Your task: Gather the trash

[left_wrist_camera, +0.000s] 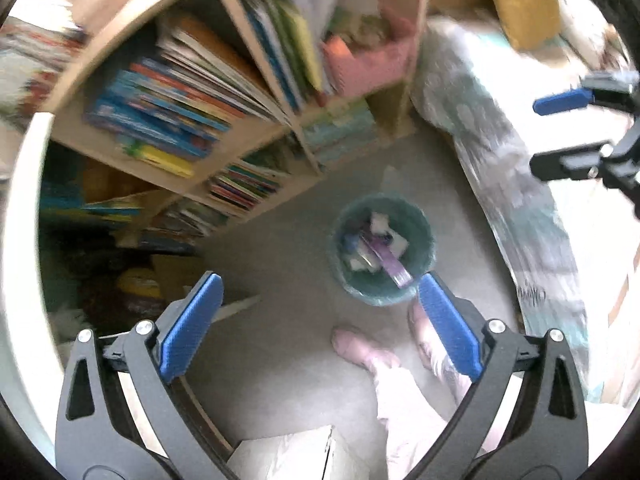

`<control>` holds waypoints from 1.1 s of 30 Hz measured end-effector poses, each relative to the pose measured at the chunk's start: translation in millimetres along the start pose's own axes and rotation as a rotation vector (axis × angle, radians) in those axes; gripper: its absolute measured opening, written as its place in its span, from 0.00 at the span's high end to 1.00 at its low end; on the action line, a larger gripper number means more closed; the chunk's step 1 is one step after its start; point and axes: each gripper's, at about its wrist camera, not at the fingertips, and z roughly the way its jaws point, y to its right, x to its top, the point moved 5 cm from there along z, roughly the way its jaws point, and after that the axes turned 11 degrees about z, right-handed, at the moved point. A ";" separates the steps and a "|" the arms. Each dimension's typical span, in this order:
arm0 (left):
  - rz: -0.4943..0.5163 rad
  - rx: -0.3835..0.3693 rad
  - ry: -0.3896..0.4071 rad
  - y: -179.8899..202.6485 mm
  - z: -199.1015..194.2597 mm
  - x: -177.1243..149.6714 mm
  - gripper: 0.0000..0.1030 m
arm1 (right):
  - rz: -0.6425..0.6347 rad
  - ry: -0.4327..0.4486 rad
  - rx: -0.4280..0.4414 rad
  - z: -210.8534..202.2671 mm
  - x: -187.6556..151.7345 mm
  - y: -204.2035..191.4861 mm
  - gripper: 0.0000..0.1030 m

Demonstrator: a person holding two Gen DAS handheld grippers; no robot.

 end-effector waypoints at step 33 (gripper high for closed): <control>-0.757 0.449 0.155 -175.7 -213.6 -161.2 0.07 | -0.674 0.084 0.152 -55.6 46.1 -309.2 0.13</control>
